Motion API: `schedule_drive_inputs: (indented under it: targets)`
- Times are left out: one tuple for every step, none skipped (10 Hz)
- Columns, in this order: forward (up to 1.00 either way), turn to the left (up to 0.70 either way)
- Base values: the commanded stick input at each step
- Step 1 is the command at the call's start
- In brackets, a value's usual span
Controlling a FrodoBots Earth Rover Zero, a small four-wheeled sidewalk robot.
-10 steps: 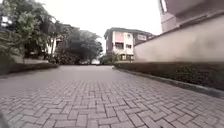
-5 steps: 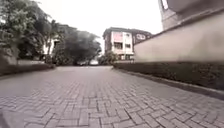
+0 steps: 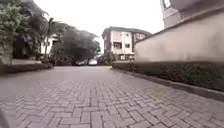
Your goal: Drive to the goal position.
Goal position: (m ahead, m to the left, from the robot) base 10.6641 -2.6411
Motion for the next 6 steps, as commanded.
schedule_drive_inputs:
  targets:
    - [0.7, 0.0]
    - [0.7, 0.0]
    - [0.7, 0.0]
    - [0.7, 0.0]
    - [0.7, 0.0]
    - [0.7, 0.0]
